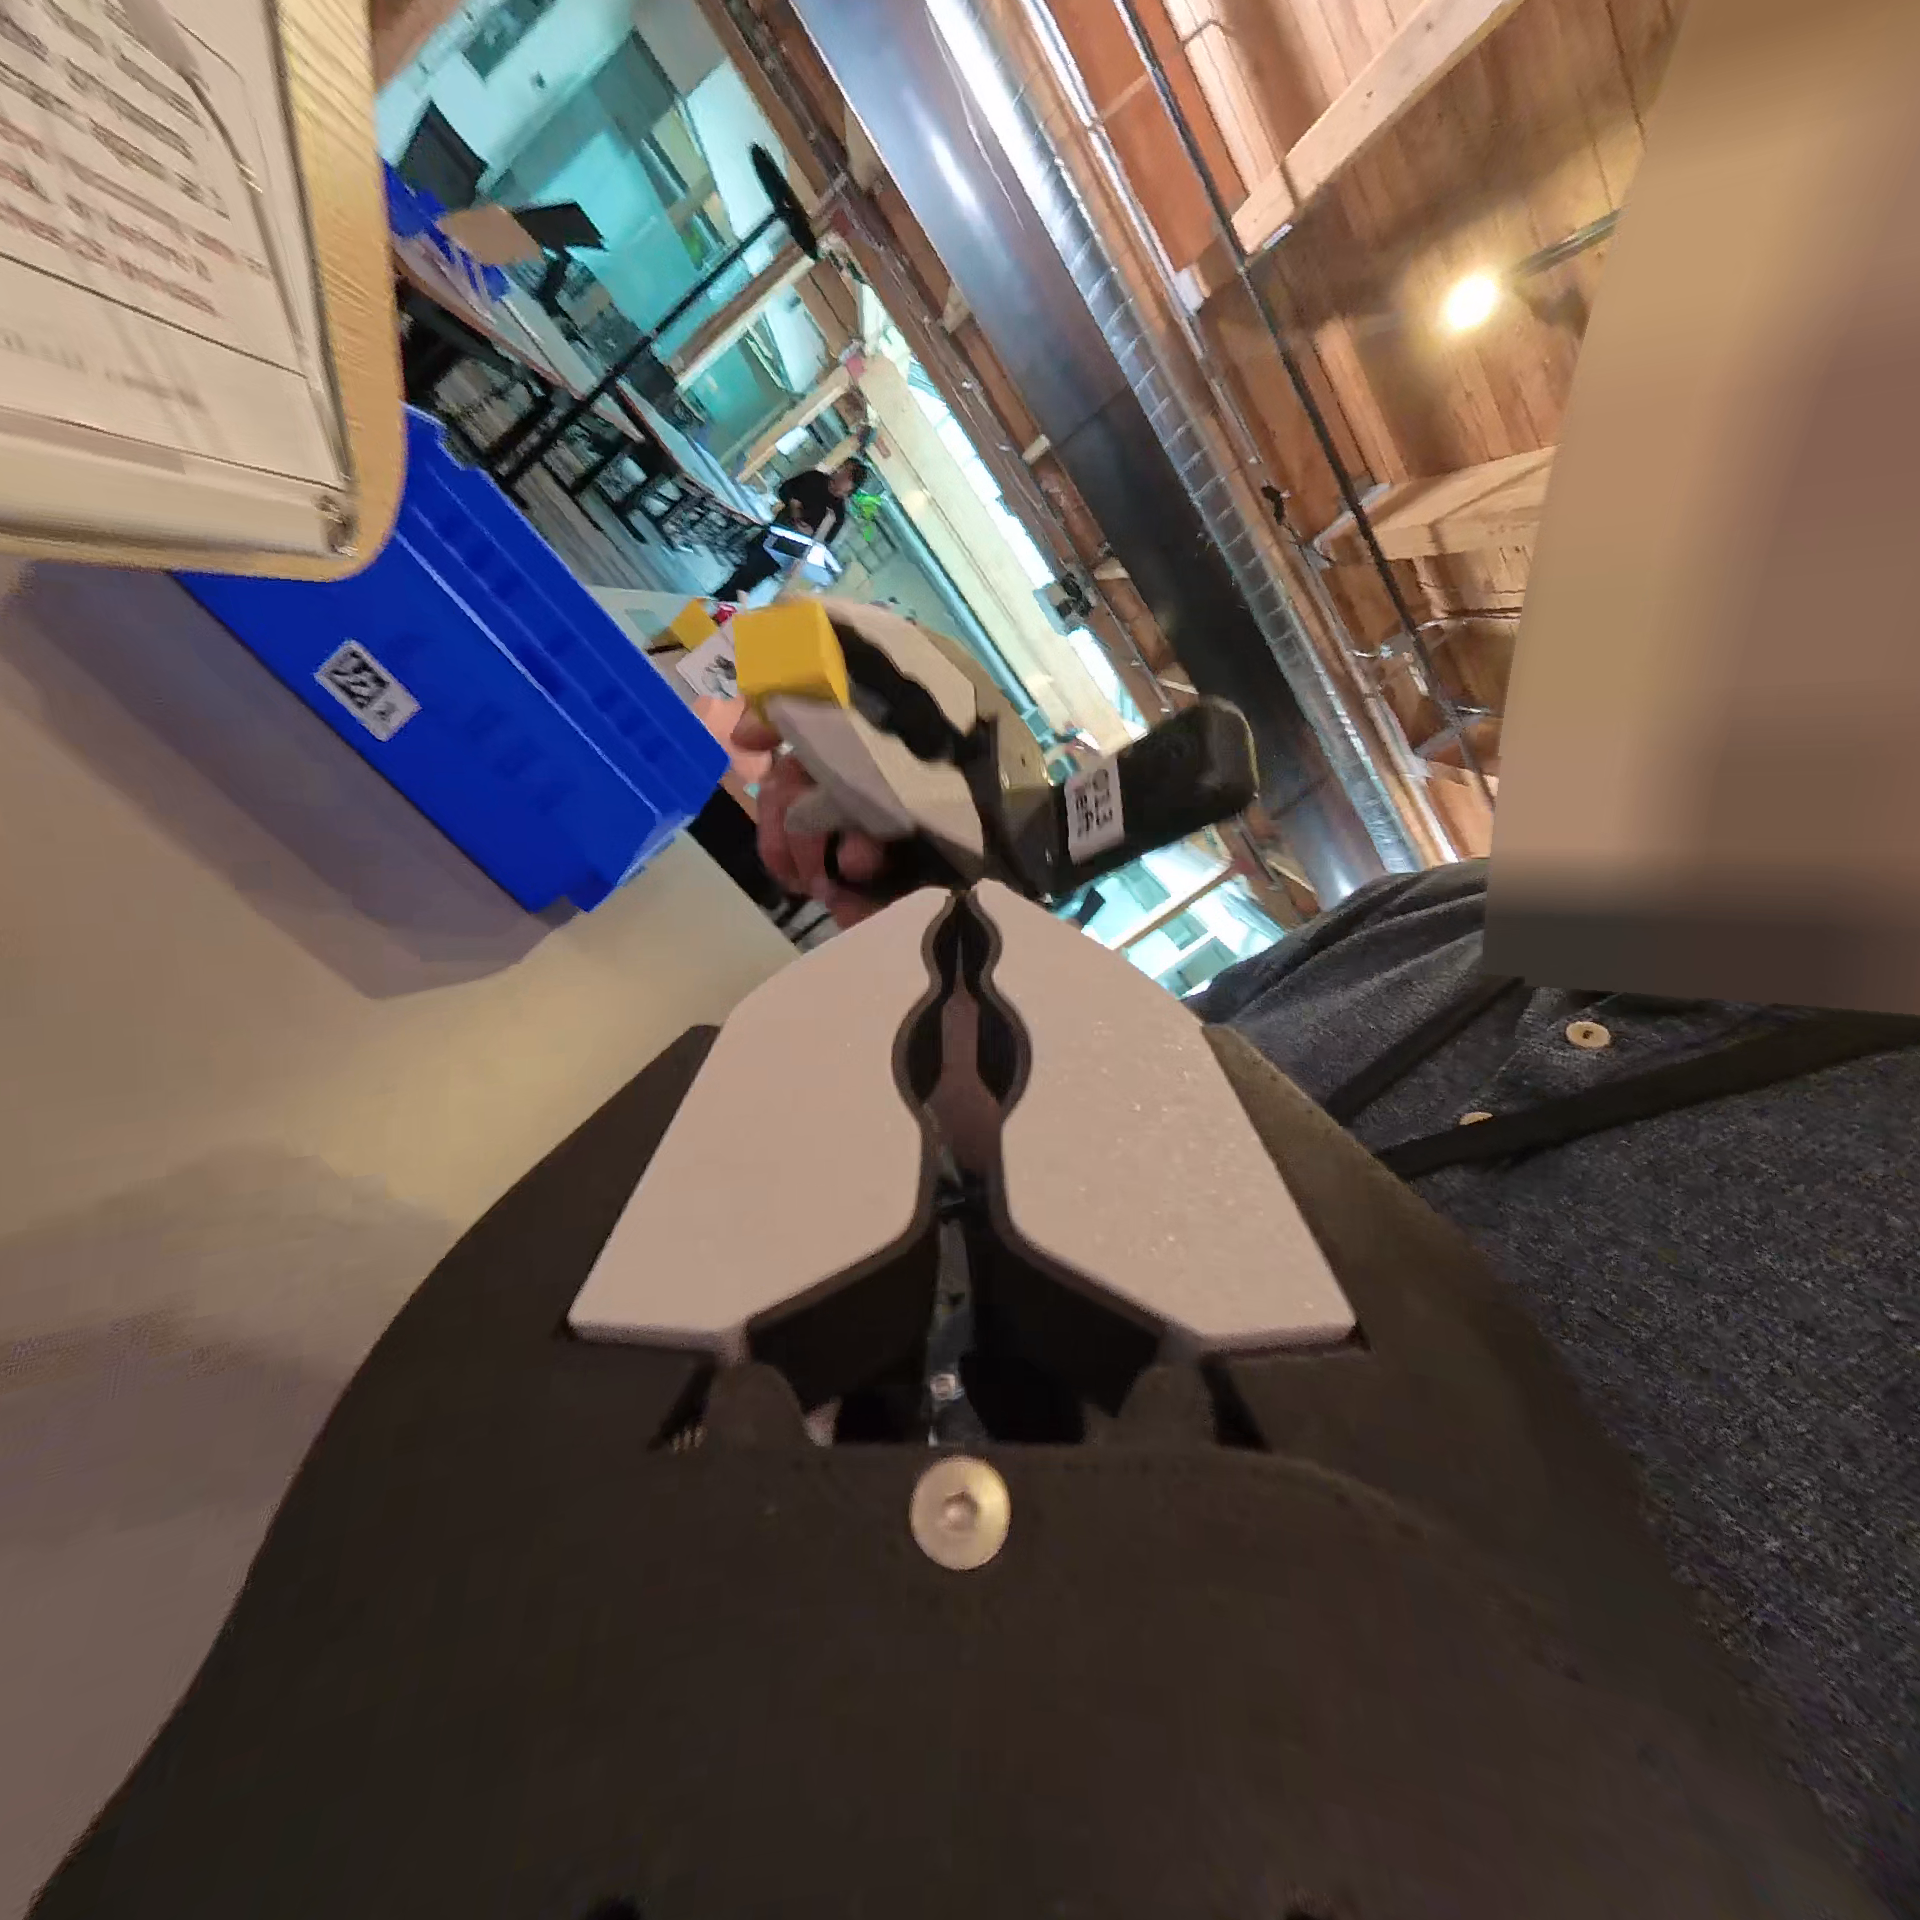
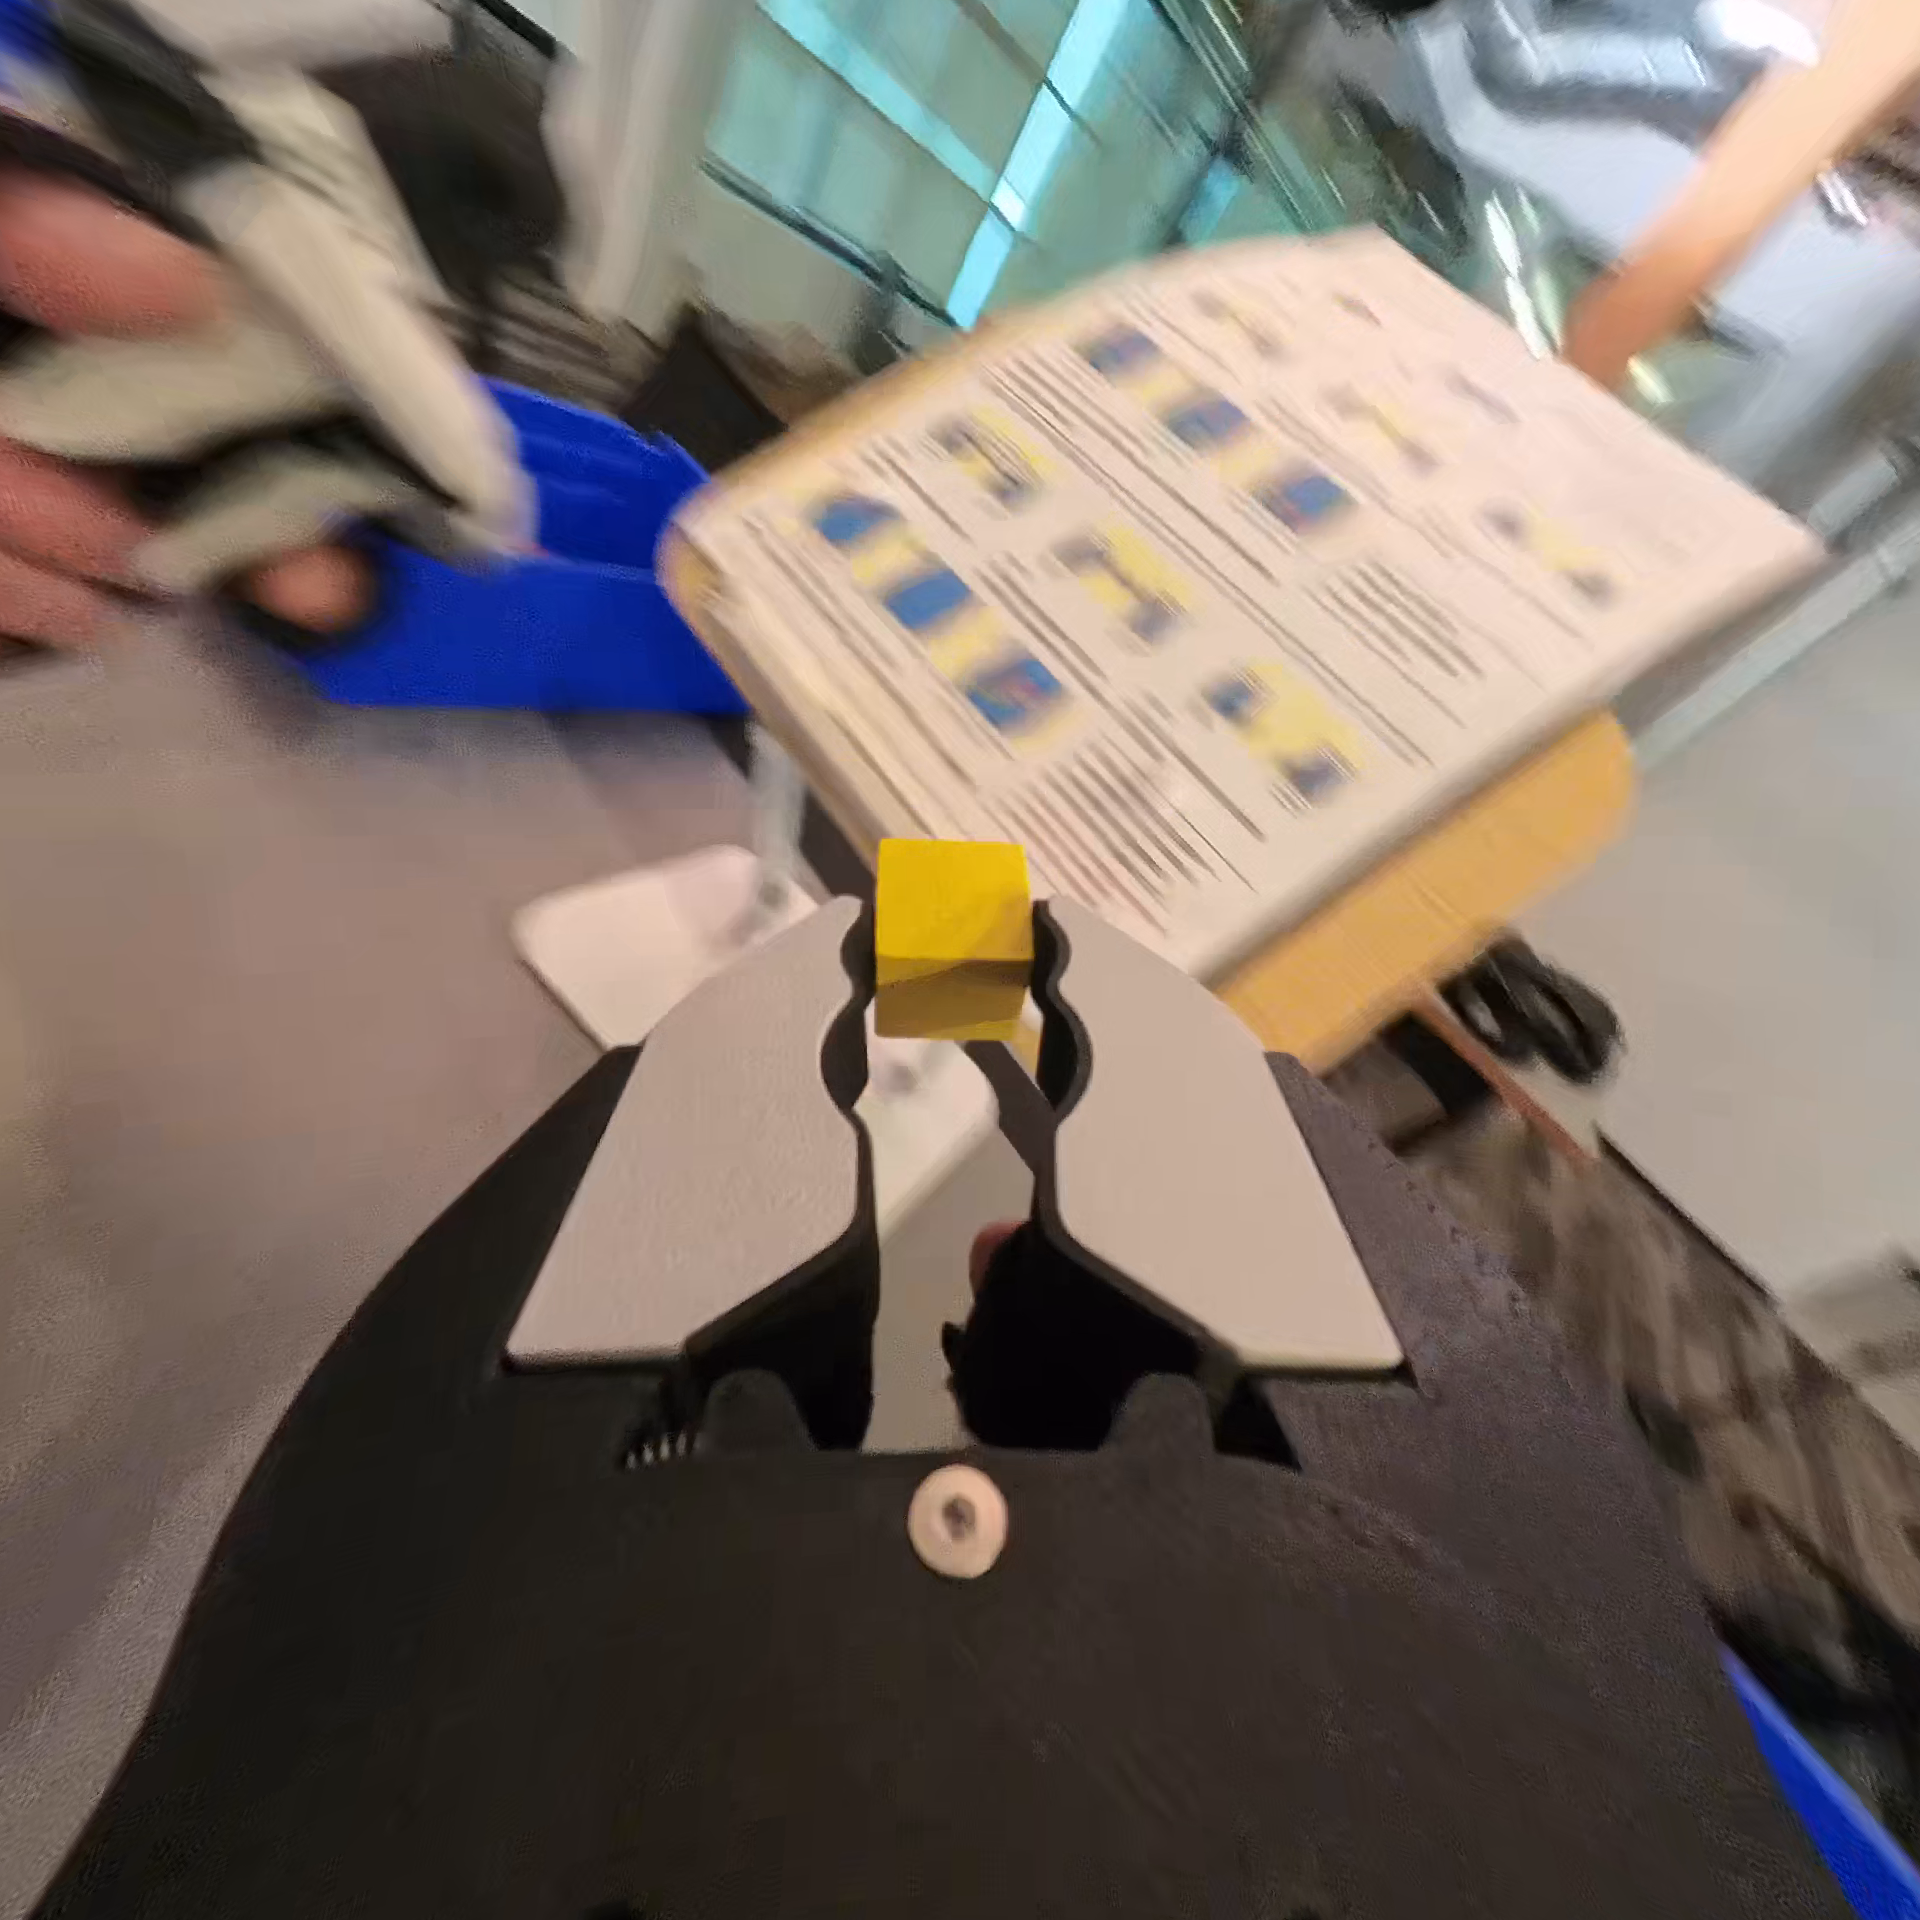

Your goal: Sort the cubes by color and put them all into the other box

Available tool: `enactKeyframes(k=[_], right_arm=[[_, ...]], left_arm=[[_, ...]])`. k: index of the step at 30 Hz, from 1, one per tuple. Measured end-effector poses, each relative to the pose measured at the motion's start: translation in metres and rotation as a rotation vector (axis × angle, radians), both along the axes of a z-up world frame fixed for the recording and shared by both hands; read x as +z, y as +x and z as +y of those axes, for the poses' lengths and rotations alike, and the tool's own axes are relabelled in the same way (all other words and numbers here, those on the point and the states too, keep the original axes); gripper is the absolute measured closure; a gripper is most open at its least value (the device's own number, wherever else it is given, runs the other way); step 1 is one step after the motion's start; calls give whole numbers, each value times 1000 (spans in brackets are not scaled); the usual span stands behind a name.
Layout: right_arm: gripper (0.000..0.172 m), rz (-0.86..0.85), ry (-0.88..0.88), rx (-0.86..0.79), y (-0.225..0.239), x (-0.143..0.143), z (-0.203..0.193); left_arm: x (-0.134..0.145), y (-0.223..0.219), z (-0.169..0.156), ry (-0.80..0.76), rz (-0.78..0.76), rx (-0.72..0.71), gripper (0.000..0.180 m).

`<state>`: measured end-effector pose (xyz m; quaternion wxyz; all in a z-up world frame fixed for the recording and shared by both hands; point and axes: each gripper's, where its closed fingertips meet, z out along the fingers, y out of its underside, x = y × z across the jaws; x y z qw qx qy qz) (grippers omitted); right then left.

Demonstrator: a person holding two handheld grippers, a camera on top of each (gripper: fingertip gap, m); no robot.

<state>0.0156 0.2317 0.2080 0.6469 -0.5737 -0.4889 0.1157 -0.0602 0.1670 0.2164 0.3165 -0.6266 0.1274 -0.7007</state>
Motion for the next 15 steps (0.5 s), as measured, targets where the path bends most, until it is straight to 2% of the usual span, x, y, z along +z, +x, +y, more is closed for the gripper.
enactKeyframes(k=[2,5,8,11,15], right_arm=[[143,-4,-68,-212,58,-7,50],[143,-99,-185,-546,163,-39,119],[143,-74,-402,-748,244,-79,163],[143,-108,-492,-918,300,-114,195],[142,-140,-631,-1030,335,-164,225]], left_arm=[[-5,-7,2,10,50,30,180],[-6,-14,1,15,63,36,180],[-15,-17,0,10,104,38,180],[-17,-18,-1,-1,96,29,180],[-23,-23,-1,-10,119,44,180]])
